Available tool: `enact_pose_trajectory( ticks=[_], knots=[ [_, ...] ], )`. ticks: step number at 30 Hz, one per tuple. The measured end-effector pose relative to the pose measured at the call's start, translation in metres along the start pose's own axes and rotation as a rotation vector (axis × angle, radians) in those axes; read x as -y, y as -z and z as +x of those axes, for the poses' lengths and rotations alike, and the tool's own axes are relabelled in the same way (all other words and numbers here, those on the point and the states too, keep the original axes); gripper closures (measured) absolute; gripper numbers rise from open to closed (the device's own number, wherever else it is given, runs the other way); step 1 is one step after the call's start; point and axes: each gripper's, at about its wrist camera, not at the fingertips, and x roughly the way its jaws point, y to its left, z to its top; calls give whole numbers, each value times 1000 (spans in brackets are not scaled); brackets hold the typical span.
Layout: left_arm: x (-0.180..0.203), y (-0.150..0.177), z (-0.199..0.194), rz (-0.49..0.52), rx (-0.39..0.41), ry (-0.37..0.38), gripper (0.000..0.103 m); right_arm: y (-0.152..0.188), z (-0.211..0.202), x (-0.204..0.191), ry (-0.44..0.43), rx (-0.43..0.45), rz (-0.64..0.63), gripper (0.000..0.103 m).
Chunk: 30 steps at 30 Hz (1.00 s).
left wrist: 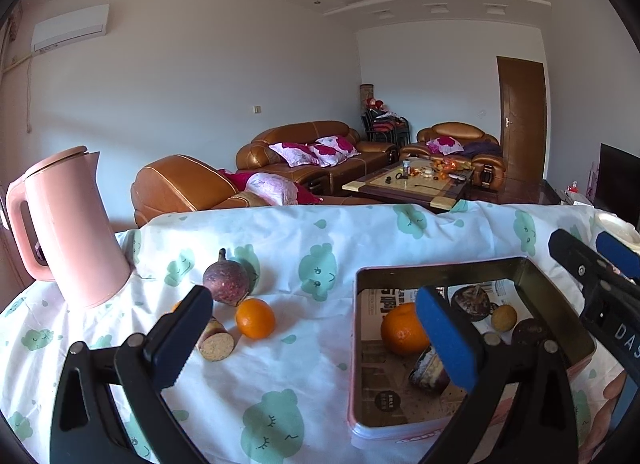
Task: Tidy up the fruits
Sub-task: 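Withdraw both open tools from the tray toward the remaining fruits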
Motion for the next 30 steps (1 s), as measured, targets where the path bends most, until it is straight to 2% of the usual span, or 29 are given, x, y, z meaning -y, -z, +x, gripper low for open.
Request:
enact_pose_trajectory(
  ticks=[9,16,23,30],
  knots=[
    [-12,5,-2,6,-17,-6,0,6,-16,-14,46,25,-48,23],
    [-25,7,-2,-7,-32,-2,0,10,-20,-18,76,5,-14,23],
    [-50,11,-1,-33,-51,-5,0,14,-21,-37,66,-19,-12,23],
    [-79,12,3,-57,-62,-44,0,17,-15,-67,20,-41,-2,23]
  ],
)
